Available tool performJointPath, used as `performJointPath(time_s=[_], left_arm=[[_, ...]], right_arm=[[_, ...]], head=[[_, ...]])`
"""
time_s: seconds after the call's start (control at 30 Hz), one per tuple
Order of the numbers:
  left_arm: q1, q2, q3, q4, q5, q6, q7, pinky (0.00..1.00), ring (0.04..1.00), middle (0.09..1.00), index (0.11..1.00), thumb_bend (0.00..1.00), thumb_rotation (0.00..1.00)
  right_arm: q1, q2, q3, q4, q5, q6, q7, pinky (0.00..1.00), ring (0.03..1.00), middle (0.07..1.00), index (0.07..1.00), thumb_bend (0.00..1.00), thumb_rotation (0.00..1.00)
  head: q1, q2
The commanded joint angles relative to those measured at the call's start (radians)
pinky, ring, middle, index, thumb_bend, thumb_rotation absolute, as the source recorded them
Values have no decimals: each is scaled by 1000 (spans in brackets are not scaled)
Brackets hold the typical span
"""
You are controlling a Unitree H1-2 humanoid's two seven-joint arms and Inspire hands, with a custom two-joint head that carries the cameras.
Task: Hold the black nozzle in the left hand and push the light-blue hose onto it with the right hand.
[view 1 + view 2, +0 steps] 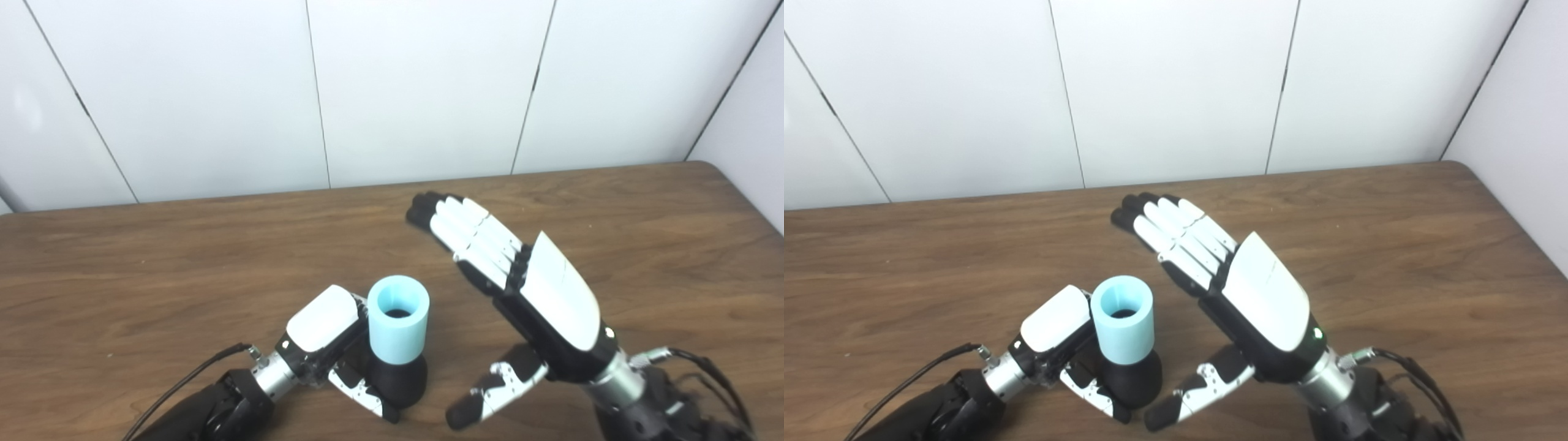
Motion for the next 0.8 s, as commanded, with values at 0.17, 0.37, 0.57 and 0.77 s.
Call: performJointPath(time_s=[0.17,0.37,0.57,0.77], left_arm=[[171,-71,-136,163,3,-15,5,427,508,498,471,521,0],[167,-68,-147,166,1,-15,14,428,502,496,473,520,0],[169,-68,-146,166,6,-15,22,419,498,496,473,521,0],[171,-67,-140,161,2,-15,8,420,503,497,472,520,0]], right_arm=[[11,-29,-39,-98,-87,-3,148,999,952,958,947,881,971],[26,-20,-38,-87,-173,-31,201,1000,946,963,937,907,943],[26,1,-33,-76,-194,-38,219,1000,955,996,959,948,979],[25,17,-36,-64,-189,-49,201,1000,975,1000,999,965,966]], head=[[-3,-2],[-2,0],[-1,-2],[0,-4]])
